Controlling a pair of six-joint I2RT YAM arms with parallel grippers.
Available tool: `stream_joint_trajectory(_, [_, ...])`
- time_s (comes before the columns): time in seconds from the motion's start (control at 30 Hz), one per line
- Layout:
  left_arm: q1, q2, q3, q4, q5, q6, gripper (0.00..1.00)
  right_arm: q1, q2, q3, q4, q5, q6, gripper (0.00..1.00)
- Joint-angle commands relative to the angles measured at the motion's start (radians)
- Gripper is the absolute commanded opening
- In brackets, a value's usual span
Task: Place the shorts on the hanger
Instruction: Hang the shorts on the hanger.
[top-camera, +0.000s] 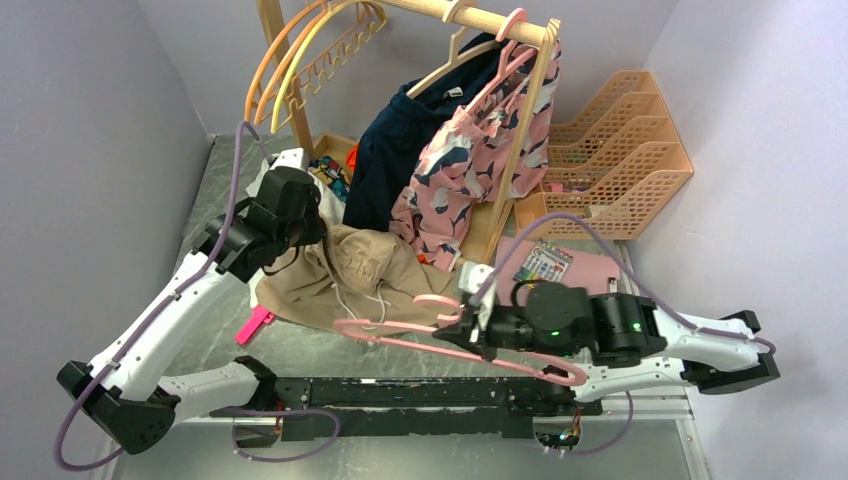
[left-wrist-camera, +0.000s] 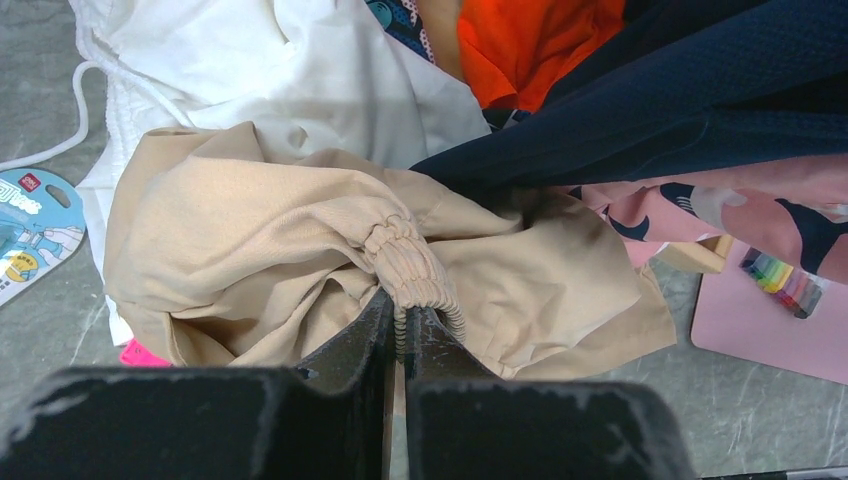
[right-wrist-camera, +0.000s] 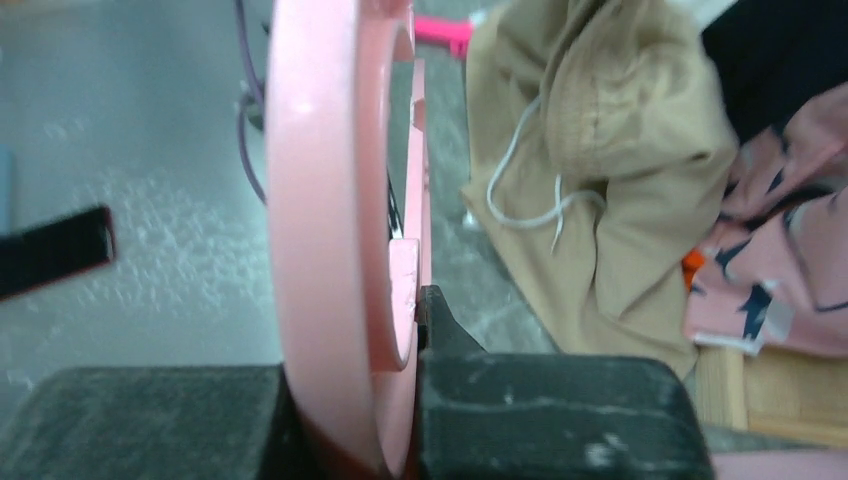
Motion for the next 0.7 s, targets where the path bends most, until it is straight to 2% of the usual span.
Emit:
stream_joint_trajectory(0.0, [0.006, -0.017, 0.03, 0.038, -0.014, -0.012, 0.07, 0.0, -0.103, -0.005, 0.214, 0.056, -0.089, 0.0])
stream_joint_trajectory(0.13, [0.006, -0.029, 0.038, 0.033, 0.0, -0.017, 0.07, -0.001, -0.086, -0.115, 0.415, 0.209, -0.157, 0.0])
stream_joint_trajectory(0.47, [0.006, -0.077, 0.07, 0.008, 0.018, -0.019, 0.07, -0.001, 0.047, -0.285, 0.768, 0.416, -0.202, 0.0])
stream_joint_trajectory(0.53, [0.006, -0.085, 0.075, 0.001, 0.022, -0.016, 0.07, -0.001, 0.046, -0.297, 0.793, 0.425, -0.21, 0.0])
stream_joint_trajectory(0.67, [0.007, -0.095, 0.073, -0.013, 0.014, -0.011, 0.07, -0.002, -0.023, -0.336, 0.845, 0.302, -0.228, 0.0])
